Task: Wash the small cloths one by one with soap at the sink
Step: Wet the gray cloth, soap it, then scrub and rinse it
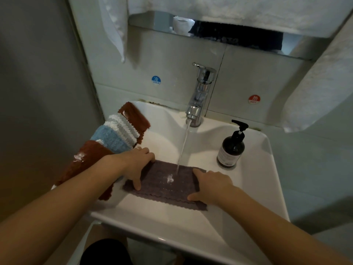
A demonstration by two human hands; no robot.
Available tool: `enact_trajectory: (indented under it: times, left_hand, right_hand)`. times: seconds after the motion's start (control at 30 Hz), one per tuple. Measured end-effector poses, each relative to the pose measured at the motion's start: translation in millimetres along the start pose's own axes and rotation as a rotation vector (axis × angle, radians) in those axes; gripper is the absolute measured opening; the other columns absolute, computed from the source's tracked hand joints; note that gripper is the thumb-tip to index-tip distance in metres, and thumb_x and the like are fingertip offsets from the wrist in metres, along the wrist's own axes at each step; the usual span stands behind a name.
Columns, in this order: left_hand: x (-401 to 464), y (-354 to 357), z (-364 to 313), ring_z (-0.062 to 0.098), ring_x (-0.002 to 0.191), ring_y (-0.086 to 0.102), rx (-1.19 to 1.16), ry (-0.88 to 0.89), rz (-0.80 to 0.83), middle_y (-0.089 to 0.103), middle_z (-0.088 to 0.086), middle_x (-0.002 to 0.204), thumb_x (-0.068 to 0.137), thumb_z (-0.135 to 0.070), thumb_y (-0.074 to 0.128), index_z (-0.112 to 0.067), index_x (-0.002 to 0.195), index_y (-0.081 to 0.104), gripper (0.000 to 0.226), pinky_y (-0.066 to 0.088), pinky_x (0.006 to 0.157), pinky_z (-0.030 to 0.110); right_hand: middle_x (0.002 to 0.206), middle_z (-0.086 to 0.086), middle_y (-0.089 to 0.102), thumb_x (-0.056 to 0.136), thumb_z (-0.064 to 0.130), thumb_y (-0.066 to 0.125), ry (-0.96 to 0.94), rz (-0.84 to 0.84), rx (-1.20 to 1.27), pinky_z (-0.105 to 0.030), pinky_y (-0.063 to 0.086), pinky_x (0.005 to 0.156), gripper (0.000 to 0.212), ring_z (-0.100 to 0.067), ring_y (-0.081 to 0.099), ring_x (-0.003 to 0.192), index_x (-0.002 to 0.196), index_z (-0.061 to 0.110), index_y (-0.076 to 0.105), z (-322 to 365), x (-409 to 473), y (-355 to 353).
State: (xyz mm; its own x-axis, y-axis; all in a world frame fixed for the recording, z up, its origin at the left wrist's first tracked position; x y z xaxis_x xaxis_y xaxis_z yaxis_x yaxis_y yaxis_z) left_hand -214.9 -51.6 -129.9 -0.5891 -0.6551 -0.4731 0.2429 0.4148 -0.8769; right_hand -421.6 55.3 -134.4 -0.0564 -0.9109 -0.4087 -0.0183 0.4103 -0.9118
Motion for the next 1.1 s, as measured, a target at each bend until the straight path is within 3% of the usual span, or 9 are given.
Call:
enact_trajectory:
  times: [0.17,0.27,0.33,0.43,0.57,0.67,0.77,1.0,1.1]
  left_hand:
    - [-6.0,6.5,-20.2,0.017,0.113,0.038,0.016,0.048,0.031,0.040,-0.003,0.130,0.061,-0.041,0.089,-0.027,0.136,0.035,0.094,0.043,0.098,0.037]
    - [-6.0,-0.8,-24.9,0.014,0.113,0.044,-0.229,0.072,-0.030,0.046,-0.006,0.126,0.062,-0.039,0.090,-0.030,0.133,0.038,0.088,0.045,0.098,0.035]
    - [-12.2,-30.9,-28.0,0.012,0.112,0.051,-0.535,0.093,-0.286,0.048,-0.010,0.122,0.068,-0.036,0.087,-0.032,0.135,0.039,0.083,0.048,0.095,0.033]
    - [-28.9,-97.4,-36.4,0.004,0.106,0.054,-0.810,0.180,-0.738,0.048,-0.011,0.125,0.078,-0.026,0.079,-0.033,0.144,0.032,0.081,0.052,0.086,0.028]
    - [-41.2,-165.0,-61.4,0.008,0.101,0.056,-0.841,0.328,-0.898,0.042,-0.006,0.129,0.082,-0.006,0.065,-0.042,0.150,0.017,0.090,0.050,0.069,0.019]
    - [-40.1,-183.8,-69.1,0.009,0.098,0.055,-0.744,0.316,-0.930,0.041,-0.003,0.126,0.081,-0.001,0.059,-0.043,0.147,0.025,0.086,0.046,0.063,0.017]
    - [-35.5,-182.2,-68.5,0.011,0.099,0.056,-0.710,0.301,-0.904,0.041,-0.001,0.123,0.080,0.000,0.060,-0.045,0.137,0.034,0.077,0.046,0.067,0.018]
    - [-37.4,-165.9,-59.9,0.011,0.099,0.057,-0.806,0.333,-0.773,0.042,-0.004,0.122,0.082,0.003,0.059,-0.051,0.139,0.030,0.084,0.048,0.069,0.020]
    - [-39.2,-150.5,-48.5,0.011,0.101,0.059,-0.881,0.341,-0.710,0.043,-0.006,0.126,0.081,0.010,0.054,-0.056,0.142,0.023,0.095,0.054,0.071,0.025]
  right_hand:
    - [0.122,-0.004,0.059,0.076,0.071,0.062,0.010,0.020,-0.051,-0.036,0.042,0.079,0.087,-0.028,0.058,0.108,0.144,0.028,0.029,-10.0,-17.7,3.2]
    - [0.123,-0.003,0.058,0.075,0.072,0.063,0.009,0.026,-0.018,-0.036,0.044,0.083,0.089,-0.027,0.058,0.109,0.145,0.030,0.028,-16.6,-24.4,3.2]
    - [0.123,-0.003,0.059,0.074,0.071,0.065,0.002,0.021,0.020,-0.036,0.045,0.083,0.089,-0.027,0.058,0.108,0.144,0.031,0.029,-17.8,-26.3,2.6]
    - [0.121,-0.002,0.060,0.072,0.070,0.067,-0.011,0.021,0.049,-0.036,0.046,0.082,0.087,-0.026,0.059,0.106,0.141,0.030,0.032,-17.0,-25.5,1.1]
    - [0.118,-0.001,0.060,0.070,0.070,0.069,-0.006,0.025,0.055,-0.036,0.047,0.083,0.087,-0.026,0.059,0.106,0.139,0.031,0.034,-18.0,-24.5,-0.6]
    - [0.120,-0.001,0.060,0.070,0.070,0.069,-0.008,0.022,0.048,-0.036,0.046,0.083,0.088,-0.026,0.059,0.107,0.140,0.032,0.032,-18.6,-25.4,-0.7]
    - [0.121,-0.003,0.060,0.070,0.070,0.069,0.001,0.028,0.034,-0.036,0.047,0.084,0.090,-0.027,0.059,0.108,0.142,0.032,0.030,-19.7,-24.0,1.0]
    - [0.123,-0.002,0.059,0.070,0.072,0.068,0.021,0.049,0.054,-0.037,0.047,0.084,0.089,-0.026,0.058,0.108,0.141,0.033,0.031,-23.2,-26.0,0.3]
    - [0.130,-0.001,0.056,0.077,0.066,0.066,0.051,-0.119,0.191,-0.037,0.048,0.088,0.077,-0.025,0.057,0.113,0.140,0.032,0.037,-31.1,-31.8,-14.9]
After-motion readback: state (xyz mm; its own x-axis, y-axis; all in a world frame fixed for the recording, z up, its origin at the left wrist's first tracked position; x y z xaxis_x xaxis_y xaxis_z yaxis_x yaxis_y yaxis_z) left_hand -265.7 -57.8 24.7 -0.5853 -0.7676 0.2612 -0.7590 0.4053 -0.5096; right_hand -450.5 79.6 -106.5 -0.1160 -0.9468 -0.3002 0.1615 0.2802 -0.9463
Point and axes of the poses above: each hand's wrist, its own x-axis towards the middle knuckle, its own y-axis out of the palm, z = x × y, the point moved 4 cm from there along x, towards the middle knuckle
